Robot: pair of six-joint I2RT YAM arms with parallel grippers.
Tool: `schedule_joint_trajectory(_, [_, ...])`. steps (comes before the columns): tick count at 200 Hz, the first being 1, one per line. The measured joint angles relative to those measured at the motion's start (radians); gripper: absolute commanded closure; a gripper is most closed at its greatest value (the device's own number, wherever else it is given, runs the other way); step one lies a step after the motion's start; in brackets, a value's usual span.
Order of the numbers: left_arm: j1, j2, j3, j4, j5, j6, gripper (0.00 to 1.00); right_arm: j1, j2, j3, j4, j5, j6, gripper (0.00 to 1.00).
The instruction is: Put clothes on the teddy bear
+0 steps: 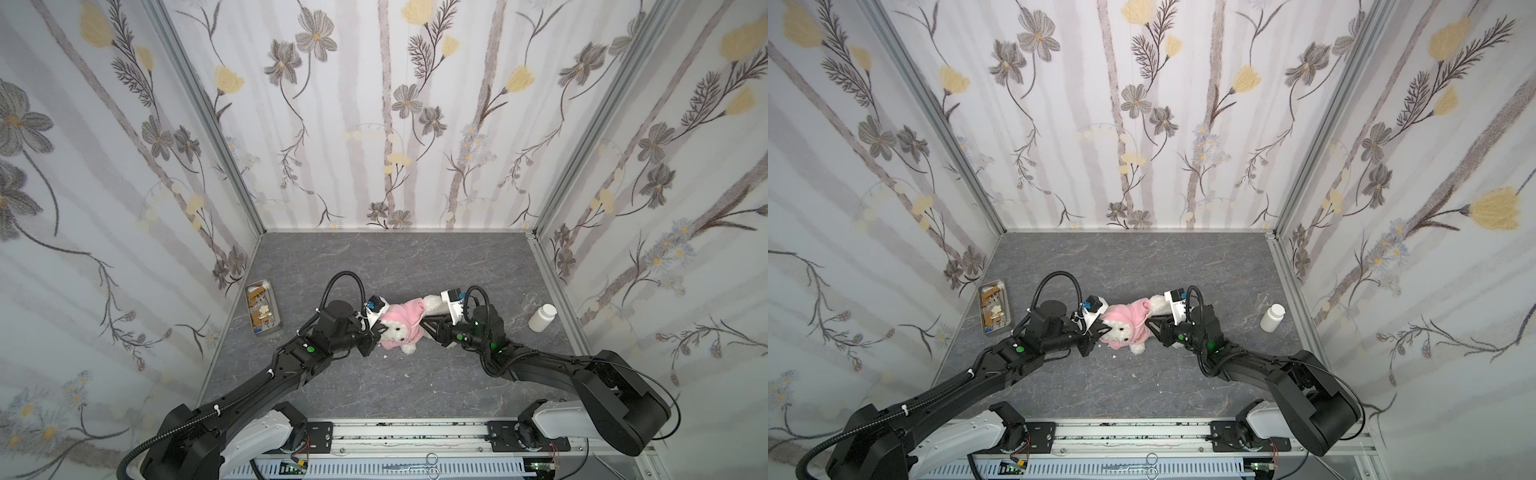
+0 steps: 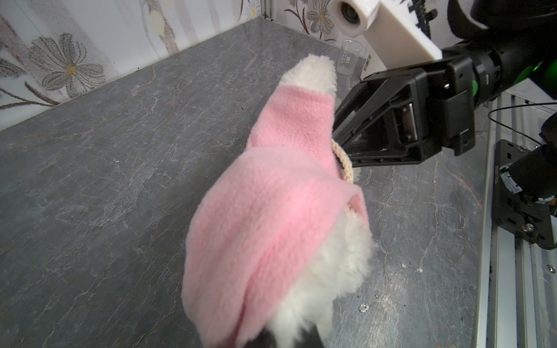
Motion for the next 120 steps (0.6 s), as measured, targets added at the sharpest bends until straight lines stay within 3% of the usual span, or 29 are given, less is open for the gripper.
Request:
schedule_joint_trajectory(21, [-0.003,0.006,0.0,0.0,0.004,0.013,1.0,0.003,0.036,0.015,0.026,-0.005,0.018,0.73])
schedule_joint_trajectory(57, [-0.006,0.017,0.0,0.002,0.007,0.049,1.0,0.005,0.057,0.023,0.075,-0.01,0.044,1.0])
schedule_joint_trajectory(87, [-0.008,0.023,0.0,0.003,0.006,0.08,1.0,0.005,0.029,0.023,0.068,0.014,0.075,1.0])
schedule_joint_trajectory(120, [-0.013,0.0,-0.003,0.012,0.007,0.131,1.0,0.018,-0.098,0.024,-0.066,0.218,0.094,1.0])
